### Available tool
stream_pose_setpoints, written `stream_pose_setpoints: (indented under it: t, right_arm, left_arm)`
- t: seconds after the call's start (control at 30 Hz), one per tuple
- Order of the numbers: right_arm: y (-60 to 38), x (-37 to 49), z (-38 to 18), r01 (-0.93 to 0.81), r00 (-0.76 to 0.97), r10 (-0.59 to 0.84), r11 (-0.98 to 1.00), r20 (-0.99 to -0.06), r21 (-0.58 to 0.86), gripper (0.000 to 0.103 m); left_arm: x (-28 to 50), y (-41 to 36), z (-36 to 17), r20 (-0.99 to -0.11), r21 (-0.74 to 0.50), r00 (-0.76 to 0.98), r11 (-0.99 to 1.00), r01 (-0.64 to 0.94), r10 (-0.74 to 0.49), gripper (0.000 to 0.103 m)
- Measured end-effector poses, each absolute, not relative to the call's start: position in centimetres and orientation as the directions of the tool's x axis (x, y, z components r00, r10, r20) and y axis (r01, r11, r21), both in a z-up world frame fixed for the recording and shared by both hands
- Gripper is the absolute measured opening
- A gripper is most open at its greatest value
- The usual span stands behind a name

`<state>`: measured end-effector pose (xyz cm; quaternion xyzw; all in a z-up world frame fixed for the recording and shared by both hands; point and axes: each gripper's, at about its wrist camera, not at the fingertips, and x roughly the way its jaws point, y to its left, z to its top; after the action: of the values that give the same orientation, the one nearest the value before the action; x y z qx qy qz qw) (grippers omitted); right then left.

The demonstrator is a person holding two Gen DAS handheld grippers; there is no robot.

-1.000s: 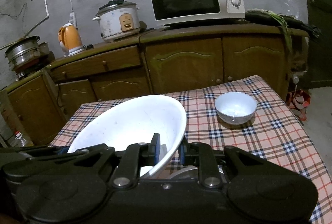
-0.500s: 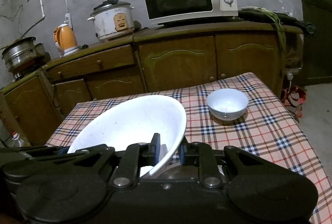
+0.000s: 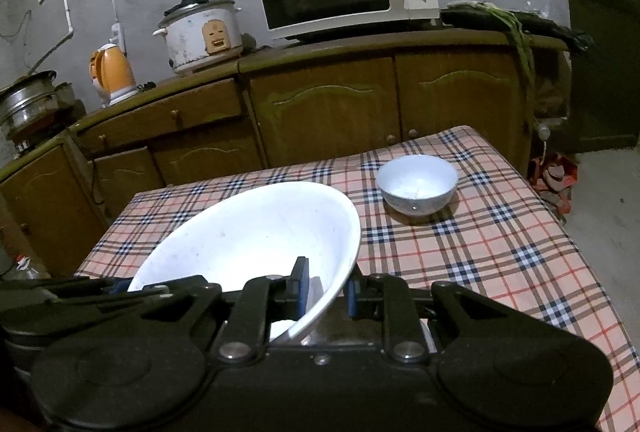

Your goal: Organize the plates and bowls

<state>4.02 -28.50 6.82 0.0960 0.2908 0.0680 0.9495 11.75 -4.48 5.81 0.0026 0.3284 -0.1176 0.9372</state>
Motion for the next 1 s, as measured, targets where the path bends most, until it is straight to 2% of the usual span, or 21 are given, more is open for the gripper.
stream_pose_setpoints:
  t: [1.0]
  right_arm:
    - [-33.0,2.7,4.2,0.018,0.810,0.131,0.969,-0.571,0.248,0.024]
  left_arm:
    - [11.9,-8.2,3.9,-0.652,-0.050,0.705,0.943,0.328,-0.280,0.027]
